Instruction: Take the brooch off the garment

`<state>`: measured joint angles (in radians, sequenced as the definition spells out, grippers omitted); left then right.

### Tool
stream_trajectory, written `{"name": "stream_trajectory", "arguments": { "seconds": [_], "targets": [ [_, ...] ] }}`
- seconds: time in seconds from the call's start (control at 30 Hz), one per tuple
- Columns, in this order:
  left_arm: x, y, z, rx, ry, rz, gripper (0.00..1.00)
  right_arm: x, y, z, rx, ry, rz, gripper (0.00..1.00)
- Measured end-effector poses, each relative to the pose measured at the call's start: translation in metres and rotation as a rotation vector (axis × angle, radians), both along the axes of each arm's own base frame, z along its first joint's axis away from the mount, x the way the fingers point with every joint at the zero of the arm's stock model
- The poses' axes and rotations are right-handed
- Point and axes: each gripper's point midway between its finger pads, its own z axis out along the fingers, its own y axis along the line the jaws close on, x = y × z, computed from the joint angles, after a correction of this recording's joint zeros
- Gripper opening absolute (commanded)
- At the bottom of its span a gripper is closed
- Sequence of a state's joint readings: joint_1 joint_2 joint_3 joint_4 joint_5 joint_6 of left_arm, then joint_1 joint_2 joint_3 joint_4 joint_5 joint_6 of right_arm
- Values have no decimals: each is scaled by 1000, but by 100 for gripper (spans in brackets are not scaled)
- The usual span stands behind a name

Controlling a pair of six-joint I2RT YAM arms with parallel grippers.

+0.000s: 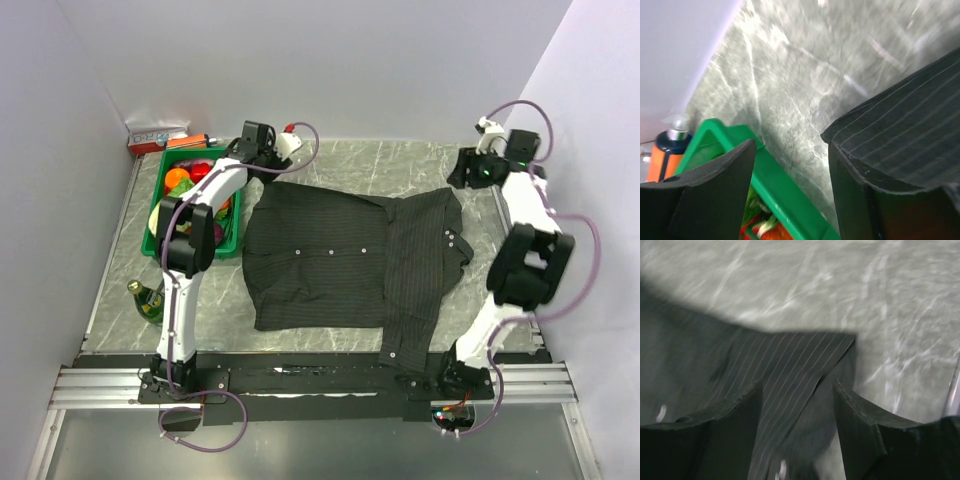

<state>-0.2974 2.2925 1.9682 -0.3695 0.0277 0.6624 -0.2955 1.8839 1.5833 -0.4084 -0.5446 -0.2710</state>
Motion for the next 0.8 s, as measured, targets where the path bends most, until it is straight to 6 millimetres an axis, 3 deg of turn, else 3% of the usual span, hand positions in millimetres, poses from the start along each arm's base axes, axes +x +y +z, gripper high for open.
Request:
{"name": "stream_trajectory", "arguments": {
  "seconds": [0.13, 0.2, 0.3, 0.4, 0.5, 0.6, 0.7, 0.8],
  "targets": [
    [-15, -20, 42, -80, -33, -12, 66, -68, 24, 33, 6, 5, 185, 62],
    [-33, -32, 63, -125, -37, -38, 66, -102, 43, 37, 11, 20, 287, 63],
    [-67, -54, 91, -212, -10, -116, 67, -157, 69, 17, 24, 81, 428, 63],
    [-105, -76, 104, -292, 50, -215, 70, -211, 86, -23, 50, 199, 539, 63],
    [-153, -102, 94, -357, 152, -325, 75, -248, 92, -55, 58, 292, 623, 63],
    [-212, -131, 63, -362, 259, -441, 72, -266, 94, -68, 44, 314, 659, 63],
    [-283, -167, 25, -323, 344, -605, 68, -261, 88, -58, 66, 277, 600, 61],
    [-354, -202, -9, -277, 378, -791, 63, -233, 70, -28, 155, 206, 440, 61]
  ]
}}
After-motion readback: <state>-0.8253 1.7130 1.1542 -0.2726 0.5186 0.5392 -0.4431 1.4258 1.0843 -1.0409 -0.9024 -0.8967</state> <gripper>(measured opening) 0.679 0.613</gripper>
